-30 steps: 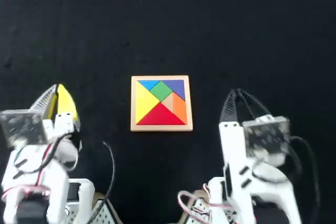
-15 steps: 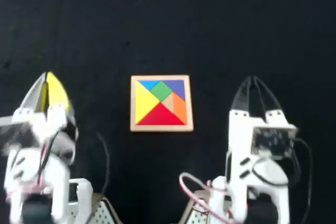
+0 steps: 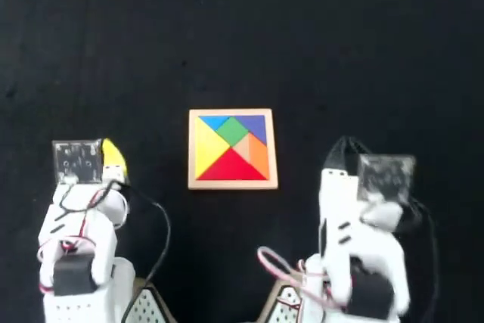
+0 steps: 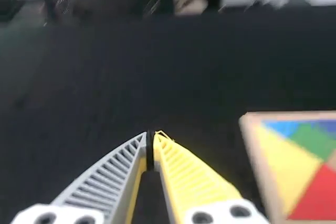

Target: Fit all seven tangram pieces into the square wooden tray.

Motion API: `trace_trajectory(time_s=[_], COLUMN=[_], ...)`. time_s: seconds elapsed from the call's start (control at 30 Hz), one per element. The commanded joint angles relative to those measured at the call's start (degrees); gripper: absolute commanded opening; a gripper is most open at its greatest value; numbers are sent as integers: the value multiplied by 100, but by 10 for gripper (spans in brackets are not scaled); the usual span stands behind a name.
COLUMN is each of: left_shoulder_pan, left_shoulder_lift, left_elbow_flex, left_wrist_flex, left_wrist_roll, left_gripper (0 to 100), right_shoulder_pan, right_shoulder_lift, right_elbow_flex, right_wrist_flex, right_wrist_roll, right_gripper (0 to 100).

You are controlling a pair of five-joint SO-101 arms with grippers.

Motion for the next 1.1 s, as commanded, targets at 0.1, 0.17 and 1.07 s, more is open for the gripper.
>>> trace_trajectory(time_s=[0.1, 0.17, 1.07], left_shoulder_pan=[-1165, -1174, 303], left_shoulder_lift=[-62, -62, -53], left_elbow_flex=[1174, 1112, 1622], left_wrist_flex=[26, 651, 1653], left_wrist_roll=[-9, 0, 0], left_gripper=[30, 30, 30], right_shoulder_pan=[105, 105, -800], right_shoulder_lift=[-391, -391, -374], right_elbow_flex=[2097, 2053, 2387], right_wrist_flex=[-123, 334, 1099], right_wrist_roll=[-123, -123, -132], right_gripper=[11, 11, 11])
